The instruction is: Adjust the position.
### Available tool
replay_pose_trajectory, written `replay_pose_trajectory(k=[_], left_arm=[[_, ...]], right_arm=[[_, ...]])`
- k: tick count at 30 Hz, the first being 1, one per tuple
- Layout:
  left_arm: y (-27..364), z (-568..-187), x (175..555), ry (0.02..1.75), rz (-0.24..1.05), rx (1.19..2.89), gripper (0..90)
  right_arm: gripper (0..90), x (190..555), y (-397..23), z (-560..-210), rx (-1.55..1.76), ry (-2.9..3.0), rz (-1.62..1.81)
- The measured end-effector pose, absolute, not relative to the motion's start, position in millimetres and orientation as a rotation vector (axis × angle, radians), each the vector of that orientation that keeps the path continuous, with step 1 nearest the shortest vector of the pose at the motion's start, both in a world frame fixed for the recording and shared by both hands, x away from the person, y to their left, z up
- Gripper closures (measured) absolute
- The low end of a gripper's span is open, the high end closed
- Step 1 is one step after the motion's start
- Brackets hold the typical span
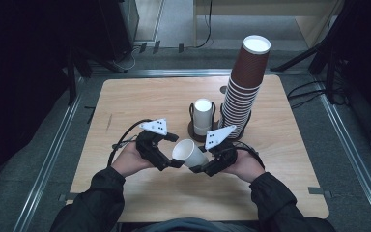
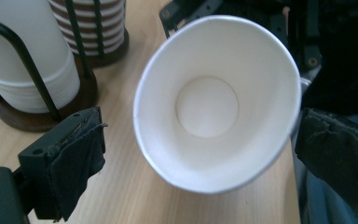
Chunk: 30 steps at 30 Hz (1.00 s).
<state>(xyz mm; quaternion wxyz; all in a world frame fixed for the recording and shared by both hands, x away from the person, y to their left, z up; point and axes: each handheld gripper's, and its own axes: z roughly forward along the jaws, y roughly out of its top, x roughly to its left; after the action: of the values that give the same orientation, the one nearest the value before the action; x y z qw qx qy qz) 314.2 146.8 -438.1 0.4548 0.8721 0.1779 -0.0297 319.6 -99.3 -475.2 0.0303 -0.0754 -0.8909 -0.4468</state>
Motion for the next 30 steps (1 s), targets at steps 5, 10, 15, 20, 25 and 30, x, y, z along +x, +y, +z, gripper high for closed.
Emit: replay_pose_trajectory(k=[5,10,15,20,25,30], left_arm=[[139.8,-439.3,313.2,0.431,-0.065,2.137,1.9],[135.3,-439.1,312.0,0.425,-0.05,2.112,4.9],[134.3,-439.8,311.2,0.423,-0.056,2.092,14.2],[133.2,-439.5,308.9,0.4,-0.044,2.112,21.3],[134.8,-437.8,308.5,0.403,-0.036,2.095,27.0],[137.3,-437.0,310.5,0.417,-0.05,2.104,27.4]], right_arm=[[32.7,319.5,-98.4,-473.7,-0.227,-2.715,-1.411],[32.6,319.5,-98.0,-472.6,-0.216,-2.695,-1.437],[32.7,320.2,-98.6,-471.9,-0.221,-2.681,-1.453],[33.2,319.6,-98.0,-472.6,-0.222,-2.685,-1.443],[33.9,320.1,-98.4,-472.0,-0.228,-2.676,-1.454],[28.3,320.1,-99.0,-471.6,-0.244,-2.677,-1.459]])
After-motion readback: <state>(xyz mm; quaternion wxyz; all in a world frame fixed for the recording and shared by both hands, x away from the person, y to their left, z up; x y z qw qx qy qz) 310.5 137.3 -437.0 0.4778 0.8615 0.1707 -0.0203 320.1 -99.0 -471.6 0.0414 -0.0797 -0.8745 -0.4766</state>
